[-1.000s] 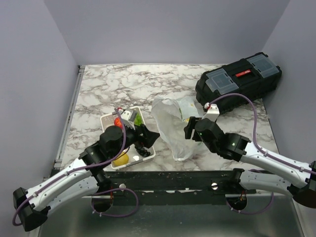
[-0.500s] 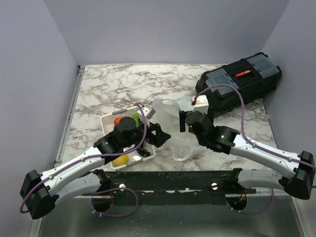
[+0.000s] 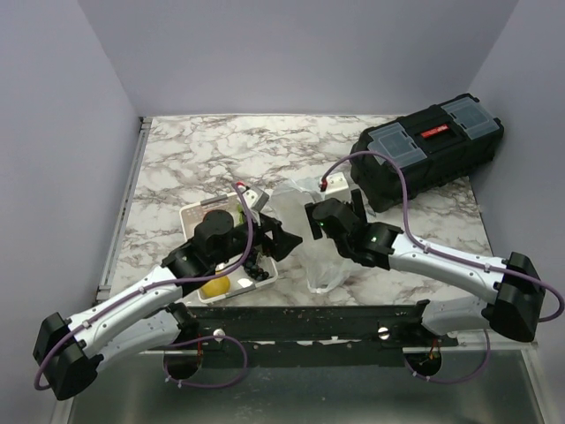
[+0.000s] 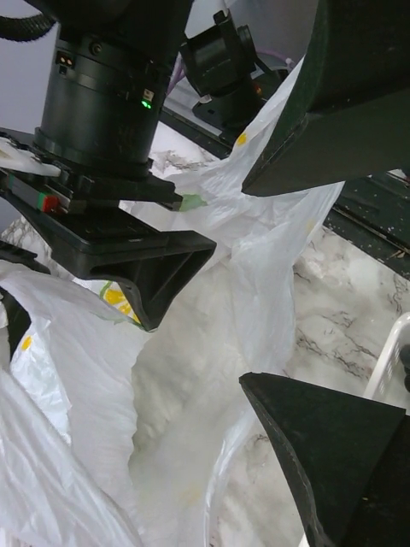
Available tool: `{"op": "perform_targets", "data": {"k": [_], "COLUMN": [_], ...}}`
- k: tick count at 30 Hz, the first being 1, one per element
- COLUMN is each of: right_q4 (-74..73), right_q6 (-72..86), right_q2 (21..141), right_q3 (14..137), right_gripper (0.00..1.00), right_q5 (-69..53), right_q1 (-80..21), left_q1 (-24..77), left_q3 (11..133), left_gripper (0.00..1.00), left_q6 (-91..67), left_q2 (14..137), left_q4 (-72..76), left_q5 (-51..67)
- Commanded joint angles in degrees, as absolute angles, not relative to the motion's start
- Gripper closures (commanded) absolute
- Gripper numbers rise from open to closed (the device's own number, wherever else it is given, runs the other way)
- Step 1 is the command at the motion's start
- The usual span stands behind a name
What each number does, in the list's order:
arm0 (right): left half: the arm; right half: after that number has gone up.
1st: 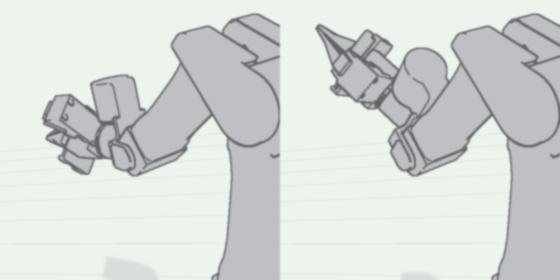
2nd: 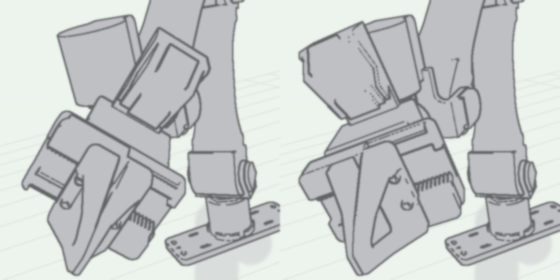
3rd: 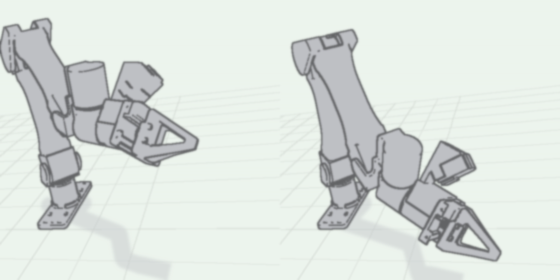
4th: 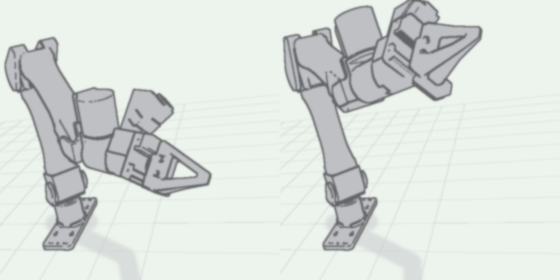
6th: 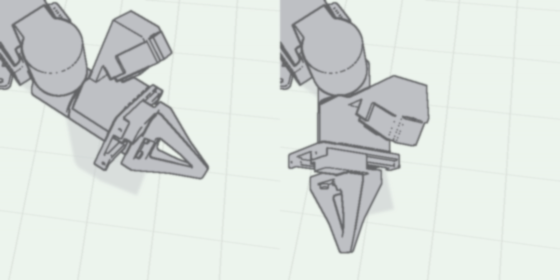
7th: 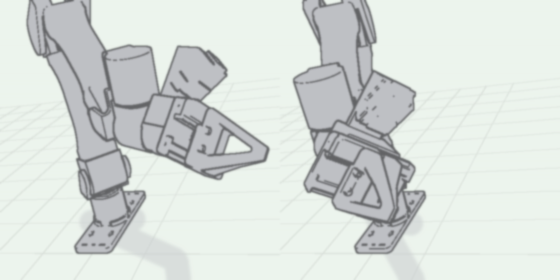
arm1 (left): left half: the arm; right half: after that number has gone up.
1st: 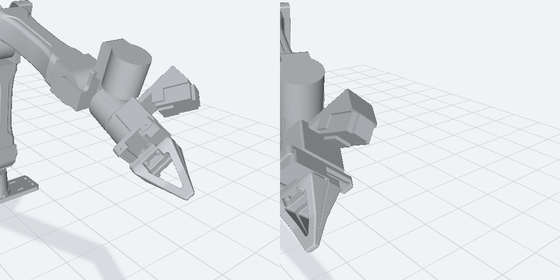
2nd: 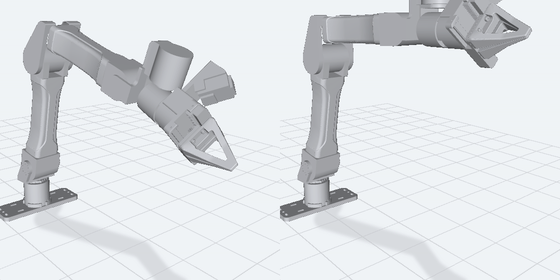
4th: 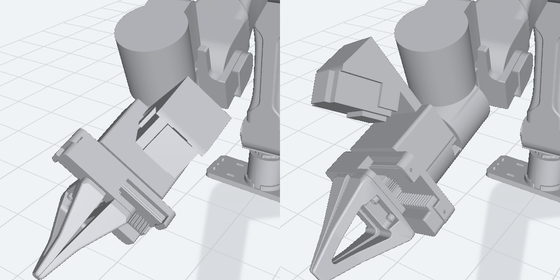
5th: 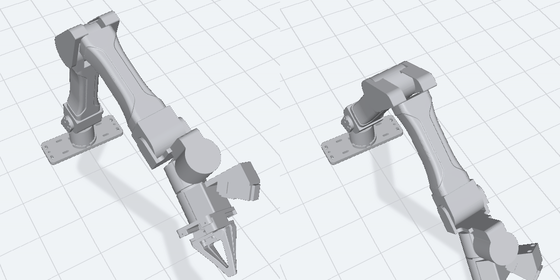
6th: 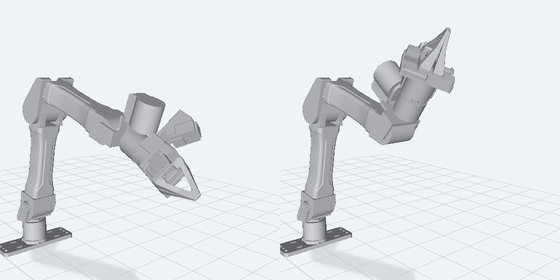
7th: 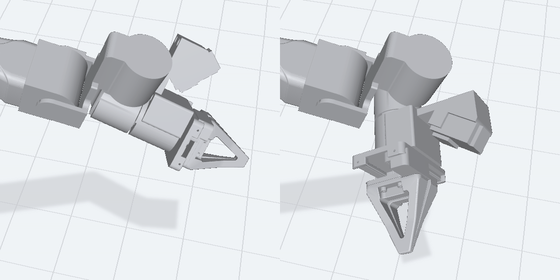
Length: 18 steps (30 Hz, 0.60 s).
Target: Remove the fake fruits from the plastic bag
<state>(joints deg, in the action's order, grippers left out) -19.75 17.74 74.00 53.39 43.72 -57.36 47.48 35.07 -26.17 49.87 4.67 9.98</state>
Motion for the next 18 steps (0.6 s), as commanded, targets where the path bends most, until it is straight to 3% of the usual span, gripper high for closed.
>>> {"op": "perform_targets", "data": {"k": [1,10,18], "right_q4": [-19.8,-14.3,-7.0], "right_q6": [17.5,18.7,15.2], "right_q2": [72.1,66.0,73.5], "right_q3": [56.7,54.3,55.8], "right_gripper": [0.10,0.00,0.10], "right_q5": [39.9,35.4,36.0], "right_q1": [-57.4,-57.4,-57.1], "left_q1": [46.3,44.8,44.6], "left_q3": [33.2,31.3,29.9], "left_gripper": [0.17,0.16,0.16], "left_q6": [-26.6,-30.5,-34.9], "left_q2": [47.2,48.6,48.9], "left_q4": [5.8,7.2,9.8], "left_q5": [11.5,12.5,16.0]}}
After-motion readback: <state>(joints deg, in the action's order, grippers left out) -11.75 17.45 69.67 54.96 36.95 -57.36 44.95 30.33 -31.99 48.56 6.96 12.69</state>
